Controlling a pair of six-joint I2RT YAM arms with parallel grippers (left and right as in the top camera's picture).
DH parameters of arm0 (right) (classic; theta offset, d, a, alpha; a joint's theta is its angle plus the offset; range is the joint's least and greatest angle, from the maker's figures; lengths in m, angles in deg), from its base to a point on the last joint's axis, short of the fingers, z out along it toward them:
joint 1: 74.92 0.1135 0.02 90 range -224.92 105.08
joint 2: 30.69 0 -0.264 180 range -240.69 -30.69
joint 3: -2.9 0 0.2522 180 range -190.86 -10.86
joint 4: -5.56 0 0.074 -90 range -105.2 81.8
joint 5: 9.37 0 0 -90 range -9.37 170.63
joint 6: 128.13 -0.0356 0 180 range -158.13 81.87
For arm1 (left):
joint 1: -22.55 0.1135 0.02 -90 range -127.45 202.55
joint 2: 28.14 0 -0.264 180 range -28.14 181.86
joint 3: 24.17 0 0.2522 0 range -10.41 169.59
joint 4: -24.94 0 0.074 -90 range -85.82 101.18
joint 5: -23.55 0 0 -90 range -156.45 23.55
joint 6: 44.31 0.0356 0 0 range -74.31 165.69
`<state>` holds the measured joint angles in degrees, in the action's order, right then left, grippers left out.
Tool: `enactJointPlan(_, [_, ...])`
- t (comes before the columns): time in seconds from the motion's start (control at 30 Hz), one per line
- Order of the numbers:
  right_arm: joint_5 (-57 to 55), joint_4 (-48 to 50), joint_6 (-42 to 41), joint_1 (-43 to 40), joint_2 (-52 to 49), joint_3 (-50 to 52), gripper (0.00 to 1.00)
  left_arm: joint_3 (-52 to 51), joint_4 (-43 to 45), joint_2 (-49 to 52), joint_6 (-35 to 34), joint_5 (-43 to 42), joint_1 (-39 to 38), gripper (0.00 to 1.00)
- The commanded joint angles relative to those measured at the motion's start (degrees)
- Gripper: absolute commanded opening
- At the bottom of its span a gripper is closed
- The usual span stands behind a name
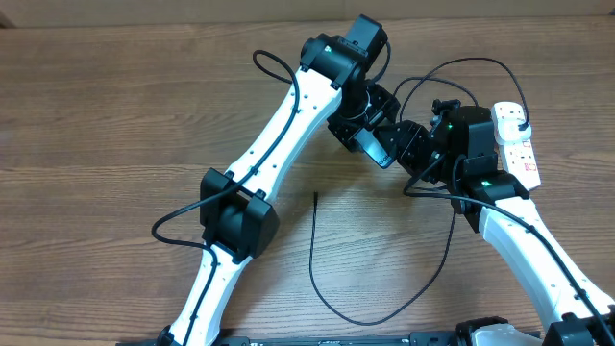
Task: Plug charger to phone and switch on socket
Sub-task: 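Bring the smartphone to the right gripper and grasp its edge, then release the smartphone from the left gripper and pull the left arm back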
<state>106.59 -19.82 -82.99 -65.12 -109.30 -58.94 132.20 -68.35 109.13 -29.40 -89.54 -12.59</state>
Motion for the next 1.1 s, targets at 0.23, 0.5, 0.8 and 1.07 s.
enactJointPlan(0.23, [-0.4, -0.5, 0.4, 0.2, -0.2, -1.4, 0.33, 1.9, 0.3, -2.8, -1.2, 1.9, -2.1, 0.04])
enactJointPlan(0.5, [-0.4, -0.7, 0.4, 0.2, -0.2, -1.4, 0.26, 1.9, 0.3, -2.8, -1.2, 1.8, -2.1, 0.04])
enactJointPlan(0.8, [-0.4, -0.7, 0.4, 0.2, -0.2, -1.4, 0.12, 1.9, 0.3, -2.8, -1.3, 1.5, -2.1, 0.04])
enactJointPlan(1.07, [-0.4, -0.9, 0.4, 0.2, -0.2, -1.4, 0.04, 1.9, 0.3, -2.8, -1.2, 1.2, -2.1, 0.04])
